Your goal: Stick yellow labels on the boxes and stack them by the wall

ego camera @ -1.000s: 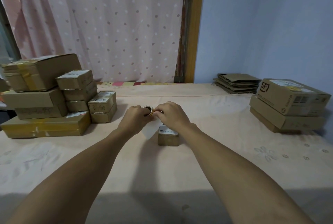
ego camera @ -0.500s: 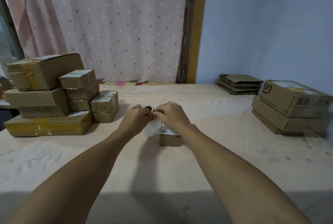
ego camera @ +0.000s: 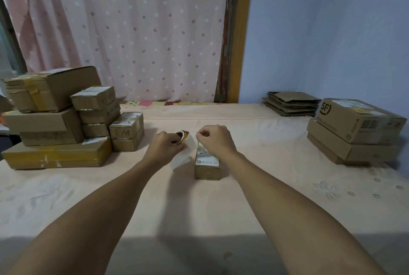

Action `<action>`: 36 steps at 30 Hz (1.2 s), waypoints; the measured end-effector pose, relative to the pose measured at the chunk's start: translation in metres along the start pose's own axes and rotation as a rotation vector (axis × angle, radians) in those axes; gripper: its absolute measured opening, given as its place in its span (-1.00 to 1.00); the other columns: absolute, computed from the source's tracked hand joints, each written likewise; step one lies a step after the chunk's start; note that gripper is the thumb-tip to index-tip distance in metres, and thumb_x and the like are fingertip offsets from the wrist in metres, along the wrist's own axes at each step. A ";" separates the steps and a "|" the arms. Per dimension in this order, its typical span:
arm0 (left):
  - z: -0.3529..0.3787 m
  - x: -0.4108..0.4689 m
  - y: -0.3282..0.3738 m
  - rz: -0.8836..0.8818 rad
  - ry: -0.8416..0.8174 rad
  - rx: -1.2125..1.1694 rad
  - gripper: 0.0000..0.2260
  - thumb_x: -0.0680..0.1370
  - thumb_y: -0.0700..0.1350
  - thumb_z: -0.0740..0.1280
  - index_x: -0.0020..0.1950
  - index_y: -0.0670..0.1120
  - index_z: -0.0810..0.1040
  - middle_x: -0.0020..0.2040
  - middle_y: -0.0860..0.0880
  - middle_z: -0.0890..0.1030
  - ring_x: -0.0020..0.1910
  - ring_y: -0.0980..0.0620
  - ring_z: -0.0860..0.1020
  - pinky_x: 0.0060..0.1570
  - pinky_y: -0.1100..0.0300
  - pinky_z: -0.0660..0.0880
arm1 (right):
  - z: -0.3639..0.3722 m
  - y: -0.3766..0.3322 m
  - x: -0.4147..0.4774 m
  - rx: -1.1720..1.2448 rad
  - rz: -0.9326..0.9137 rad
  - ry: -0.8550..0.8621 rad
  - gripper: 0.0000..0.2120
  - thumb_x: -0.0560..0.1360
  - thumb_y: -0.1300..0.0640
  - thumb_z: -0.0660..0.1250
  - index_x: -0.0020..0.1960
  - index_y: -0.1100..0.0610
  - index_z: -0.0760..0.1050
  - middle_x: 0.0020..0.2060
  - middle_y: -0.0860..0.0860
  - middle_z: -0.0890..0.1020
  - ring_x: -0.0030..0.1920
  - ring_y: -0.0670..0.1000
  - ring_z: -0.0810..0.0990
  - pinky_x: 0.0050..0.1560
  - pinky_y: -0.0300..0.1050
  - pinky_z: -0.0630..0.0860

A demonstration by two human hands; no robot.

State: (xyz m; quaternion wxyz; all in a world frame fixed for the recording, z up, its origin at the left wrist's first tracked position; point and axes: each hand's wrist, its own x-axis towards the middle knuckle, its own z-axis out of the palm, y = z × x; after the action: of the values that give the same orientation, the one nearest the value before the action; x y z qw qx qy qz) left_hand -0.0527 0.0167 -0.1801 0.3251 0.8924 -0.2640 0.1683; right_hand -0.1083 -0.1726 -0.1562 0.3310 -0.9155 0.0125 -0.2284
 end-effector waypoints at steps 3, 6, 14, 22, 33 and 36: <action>0.001 0.001 0.004 -0.002 -0.021 0.018 -0.68 0.46 -0.12 0.48 -0.34 -0.22 0.43 -0.40 -0.08 0.25 -0.38 -0.02 0.20 -0.41 0.11 0.11 | -0.005 0.009 -0.001 0.055 0.097 0.041 -0.85 0.49 0.12 0.36 -0.17 0.06 0.71 -0.21 -0.09 0.72 -0.11 -0.03 0.65 -0.13 -0.17 0.54; 0.005 0.000 0.009 0.002 -0.051 0.051 -0.87 0.47 -0.10 0.48 -0.22 -0.12 0.64 -0.34 -0.02 0.33 -0.38 0.03 0.33 -0.42 0.24 0.17 | -0.011 0.018 -0.003 0.049 0.150 0.056 -0.86 0.47 0.12 0.37 -0.18 0.04 0.70 -0.21 -0.10 0.72 -0.11 -0.04 0.65 -0.14 -0.19 0.53; 0.011 -0.005 -0.002 -0.077 -0.093 0.198 -0.92 0.47 -0.14 0.39 -0.20 -0.11 0.56 -0.19 -0.09 0.42 -0.27 -0.14 0.46 -0.36 0.13 0.28 | -0.026 0.040 -0.009 -0.013 0.237 0.198 -0.86 0.49 0.07 0.33 -0.16 0.00 0.67 -0.18 -0.06 0.71 -0.08 0.07 0.62 -0.10 -0.10 0.55; 0.025 -0.005 -0.005 -0.140 -0.122 0.471 -0.94 0.41 -0.18 0.30 -0.26 -0.14 0.46 -0.24 -0.09 0.40 -0.21 -0.17 0.42 -0.33 0.10 0.33 | -0.022 0.039 -0.014 -0.616 -0.196 0.086 -0.78 0.59 0.08 0.25 0.03 0.10 0.66 -0.13 0.06 0.67 -0.08 0.13 0.60 -0.24 -0.06 0.42; 0.039 -0.008 -0.009 -0.239 -0.180 0.502 -0.91 0.37 -0.16 0.32 -0.18 -0.09 0.59 -0.15 -0.13 0.52 -0.18 -0.16 0.42 -0.28 0.14 0.29 | -0.001 0.046 -0.036 -0.773 -0.360 -0.208 -0.76 0.59 0.09 0.20 0.05 0.11 0.64 0.00 0.04 0.66 0.05 0.11 0.58 -0.19 -0.07 0.29; 0.041 -0.006 -0.012 -0.257 -0.181 0.497 -0.84 0.40 -0.14 0.32 -0.06 -0.09 0.63 -0.03 -0.16 0.59 -0.09 -0.18 0.49 -0.23 0.14 0.32 | -0.002 0.045 -0.034 -0.754 -0.325 -0.208 -0.77 0.57 0.08 0.21 0.02 0.08 0.64 -0.02 0.02 0.67 0.02 0.11 0.60 -0.20 -0.09 0.30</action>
State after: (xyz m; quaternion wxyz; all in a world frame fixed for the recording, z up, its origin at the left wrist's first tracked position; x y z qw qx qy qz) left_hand -0.0452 -0.0007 -0.2184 0.0905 0.9821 -0.1276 0.1051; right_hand -0.1337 -0.2030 -0.1961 -0.0678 -0.9807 -0.0829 -0.1636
